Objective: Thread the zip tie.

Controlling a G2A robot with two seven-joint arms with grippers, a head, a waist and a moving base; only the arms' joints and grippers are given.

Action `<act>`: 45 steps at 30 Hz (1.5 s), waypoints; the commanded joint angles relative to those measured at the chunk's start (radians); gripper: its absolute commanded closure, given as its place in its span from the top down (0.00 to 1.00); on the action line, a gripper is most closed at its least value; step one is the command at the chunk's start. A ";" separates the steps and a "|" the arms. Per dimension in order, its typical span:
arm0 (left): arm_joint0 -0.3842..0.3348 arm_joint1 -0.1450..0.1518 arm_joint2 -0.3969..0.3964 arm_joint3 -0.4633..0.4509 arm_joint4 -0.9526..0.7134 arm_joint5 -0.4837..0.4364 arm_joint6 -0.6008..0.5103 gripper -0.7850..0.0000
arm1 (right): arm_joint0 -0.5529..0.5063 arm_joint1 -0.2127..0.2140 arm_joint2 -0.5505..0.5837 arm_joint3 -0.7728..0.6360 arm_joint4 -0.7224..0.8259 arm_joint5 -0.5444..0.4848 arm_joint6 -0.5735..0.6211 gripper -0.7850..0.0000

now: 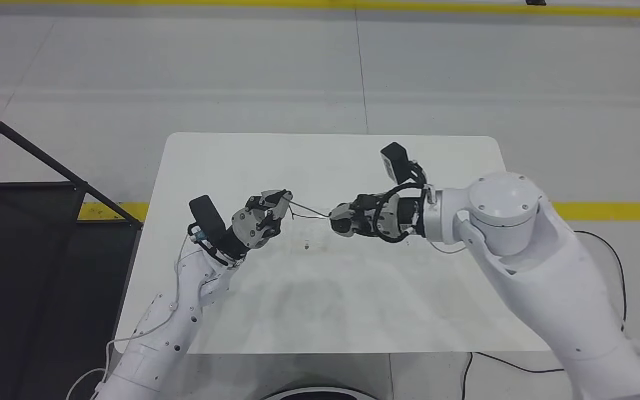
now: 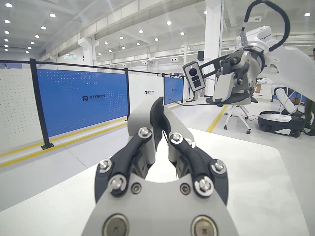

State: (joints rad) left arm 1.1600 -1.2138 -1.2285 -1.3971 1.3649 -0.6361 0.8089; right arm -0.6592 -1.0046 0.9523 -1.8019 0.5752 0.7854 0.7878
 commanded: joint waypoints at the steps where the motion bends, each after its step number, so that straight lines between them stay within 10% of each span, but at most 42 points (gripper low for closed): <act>1: 0.000 0.000 0.000 0.000 0.000 0.000 0.000 0.00 | -0.003 0.001 0.003 -0.002 0.000 -0.001 0.001 0.00; 19: 0.000 0.000 0.000 0.000 0.000 0.000 0.000 0.00 | 0.000 0.002 0.008 -0.002 0.011 0.026 -0.010 0.00; 27: 0.084 -0.013 -0.009 -0.056 -0.001 0.284 0.041 0.00 | -0.035 0.017 0.031 -0.034 -0.045 -0.009 -0.003 0.00; 45: 0.189 -0.028 0.023 -0.032 0.157 0.576 0.239 0.00 | -0.037 0.039 -0.014 -0.086 -0.229 0.026 0.050 0.00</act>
State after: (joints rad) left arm 1.3499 -1.2406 -1.2088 -1.4306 1.5194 -0.0667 1.0465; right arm -0.7032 -0.9648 0.9448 -1.8903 0.3519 0.8095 0.8335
